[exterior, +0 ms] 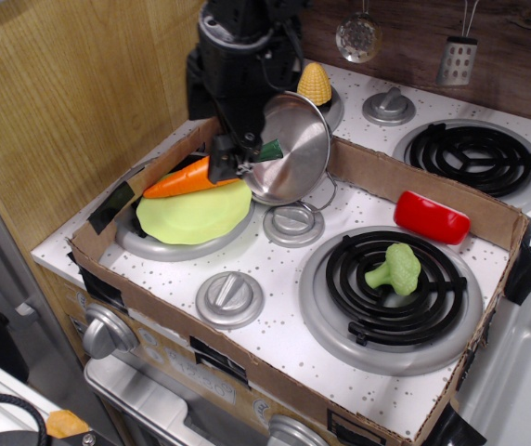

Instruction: Put carrot on plate

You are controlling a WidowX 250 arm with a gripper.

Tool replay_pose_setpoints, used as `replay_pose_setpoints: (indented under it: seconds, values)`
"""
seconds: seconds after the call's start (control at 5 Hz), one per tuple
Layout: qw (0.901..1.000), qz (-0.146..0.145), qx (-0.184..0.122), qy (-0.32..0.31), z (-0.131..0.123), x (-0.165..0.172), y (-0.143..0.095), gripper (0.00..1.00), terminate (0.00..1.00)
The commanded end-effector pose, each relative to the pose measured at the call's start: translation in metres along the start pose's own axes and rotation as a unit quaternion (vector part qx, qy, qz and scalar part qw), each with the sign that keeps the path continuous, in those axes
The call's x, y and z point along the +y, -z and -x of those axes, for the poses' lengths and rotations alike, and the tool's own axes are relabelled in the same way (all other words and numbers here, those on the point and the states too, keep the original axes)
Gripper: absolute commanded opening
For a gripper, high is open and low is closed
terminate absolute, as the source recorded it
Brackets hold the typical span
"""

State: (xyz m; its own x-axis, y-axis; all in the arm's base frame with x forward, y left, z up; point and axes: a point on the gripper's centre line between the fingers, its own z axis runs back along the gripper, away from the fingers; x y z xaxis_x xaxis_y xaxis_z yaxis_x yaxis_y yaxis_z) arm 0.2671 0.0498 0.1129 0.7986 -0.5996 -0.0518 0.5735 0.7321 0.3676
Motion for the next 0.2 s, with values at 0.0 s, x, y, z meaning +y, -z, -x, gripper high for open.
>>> replay_pose_setpoints:
  seconds: [0.0]
  values:
    - [0.9996, -0.017, -0.02, -0.006, -0.0126, 0.0051, -0.0241, 1.0, 1.0]
